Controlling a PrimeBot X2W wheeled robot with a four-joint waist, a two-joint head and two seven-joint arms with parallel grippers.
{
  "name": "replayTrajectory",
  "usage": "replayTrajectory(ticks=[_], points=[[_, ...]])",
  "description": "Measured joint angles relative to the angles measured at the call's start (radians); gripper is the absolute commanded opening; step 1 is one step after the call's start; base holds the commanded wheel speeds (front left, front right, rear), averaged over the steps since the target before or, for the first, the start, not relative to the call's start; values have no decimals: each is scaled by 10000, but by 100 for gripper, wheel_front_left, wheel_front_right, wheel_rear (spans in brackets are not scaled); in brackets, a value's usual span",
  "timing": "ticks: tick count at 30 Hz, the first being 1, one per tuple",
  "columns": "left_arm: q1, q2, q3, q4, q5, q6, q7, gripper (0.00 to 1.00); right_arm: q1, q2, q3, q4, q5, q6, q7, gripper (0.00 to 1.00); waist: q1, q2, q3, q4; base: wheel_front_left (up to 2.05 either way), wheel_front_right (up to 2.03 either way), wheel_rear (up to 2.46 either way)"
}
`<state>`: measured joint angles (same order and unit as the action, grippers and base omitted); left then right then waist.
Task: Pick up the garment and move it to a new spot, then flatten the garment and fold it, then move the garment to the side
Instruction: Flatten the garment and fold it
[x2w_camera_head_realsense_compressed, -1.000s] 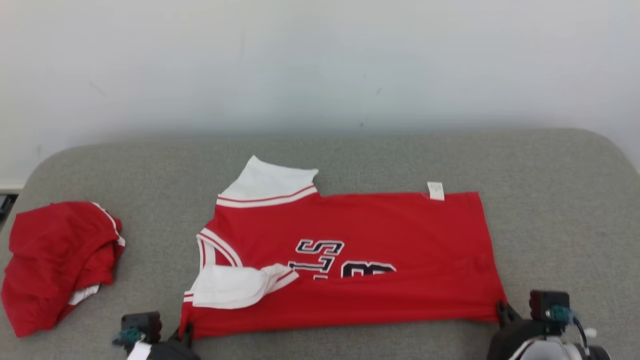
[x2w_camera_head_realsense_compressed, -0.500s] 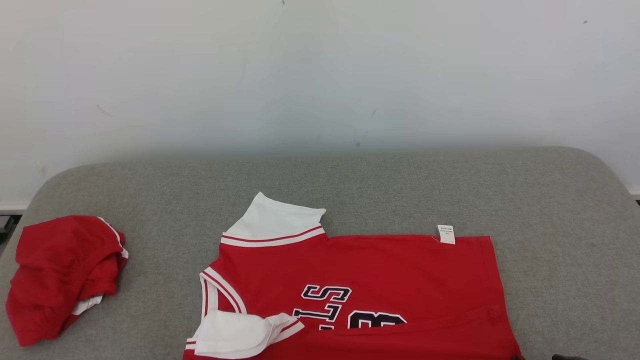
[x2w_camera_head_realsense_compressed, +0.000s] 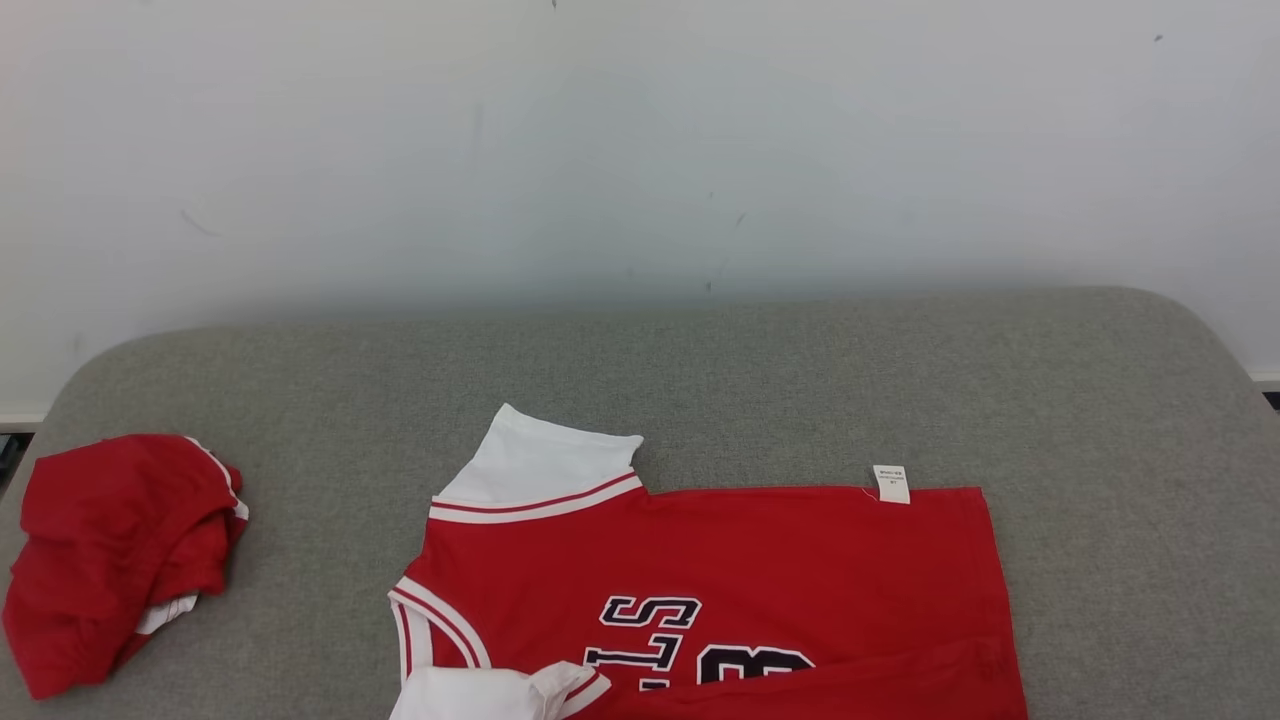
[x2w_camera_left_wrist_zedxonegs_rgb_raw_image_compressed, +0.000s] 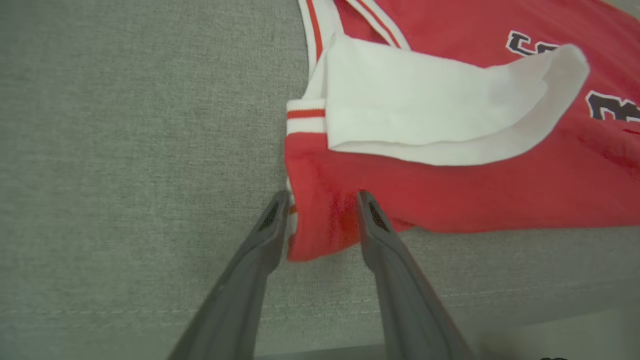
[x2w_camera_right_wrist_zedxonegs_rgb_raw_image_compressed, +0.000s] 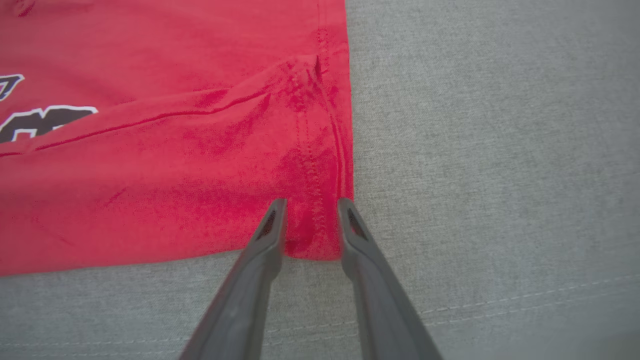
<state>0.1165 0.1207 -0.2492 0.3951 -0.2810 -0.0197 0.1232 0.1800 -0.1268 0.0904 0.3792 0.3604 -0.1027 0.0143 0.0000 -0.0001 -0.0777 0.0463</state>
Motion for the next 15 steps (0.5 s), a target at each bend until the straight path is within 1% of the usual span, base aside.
replayTrajectory(ticks=[1,7,10,15], points=[[-2,-2,-12,-54,0,6,10,100,1,-2,128,-6,0,71,107,100,0,0,15,9,0,0,0],[8,86,-98,-359,13,0,113,100,2,-19,249,-238,-15,59,357,100,0,0,64,32,0,0,0],[-15,109,12,-677,23,10,63,100,12,-165,73,-466,-84,56,334,100,0,1,40,58,0,0,0],[-268,199,351,-1465,13,25,-570,100,-45,-293,-399,-1193,-84,-31,-115,100,0,0,-146,120,0,0,0]])
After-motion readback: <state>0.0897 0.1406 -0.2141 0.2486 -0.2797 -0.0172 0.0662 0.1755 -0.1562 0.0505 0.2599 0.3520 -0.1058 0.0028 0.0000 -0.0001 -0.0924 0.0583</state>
